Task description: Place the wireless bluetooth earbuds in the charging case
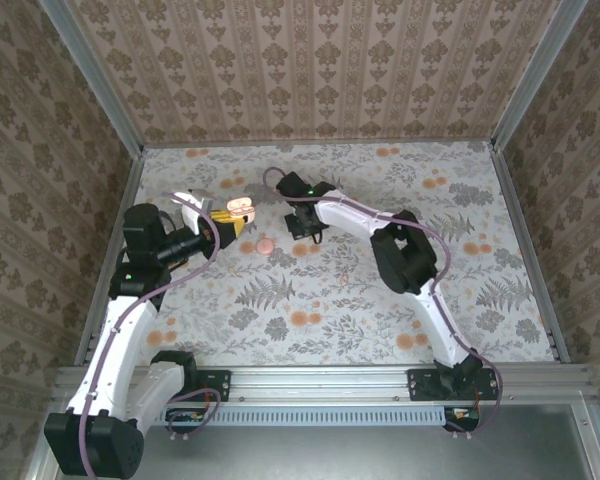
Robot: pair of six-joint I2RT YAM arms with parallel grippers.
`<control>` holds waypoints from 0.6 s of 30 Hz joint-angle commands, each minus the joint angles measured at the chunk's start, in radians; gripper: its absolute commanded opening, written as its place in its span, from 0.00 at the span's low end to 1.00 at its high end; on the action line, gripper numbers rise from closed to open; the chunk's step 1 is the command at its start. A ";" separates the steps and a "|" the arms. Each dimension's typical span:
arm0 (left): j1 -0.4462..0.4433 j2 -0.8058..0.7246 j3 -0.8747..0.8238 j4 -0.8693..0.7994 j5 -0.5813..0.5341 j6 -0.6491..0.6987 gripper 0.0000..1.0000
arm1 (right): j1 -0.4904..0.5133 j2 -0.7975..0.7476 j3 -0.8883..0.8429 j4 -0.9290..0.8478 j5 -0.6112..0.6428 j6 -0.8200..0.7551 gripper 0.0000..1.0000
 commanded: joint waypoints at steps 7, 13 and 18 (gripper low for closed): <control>-0.053 -0.001 -0.016 0.018 0.007 -0.005 0.00 | -0.001 -0.245 -0.331 0.014 -0.229 -0.206 0.15; -0.095 0.003 -0.020 0.016 -0.026 -0.005 0.00 | 0.000 -0.255 -0.393 -0.004 -0.226 -0.201 0.25; -0.117 -0.009 -0.012 -0.006 -0.054 0.003 0.00 | 0.000 -0.319 -0.404 -0.005 -0.178 -0.111 0.37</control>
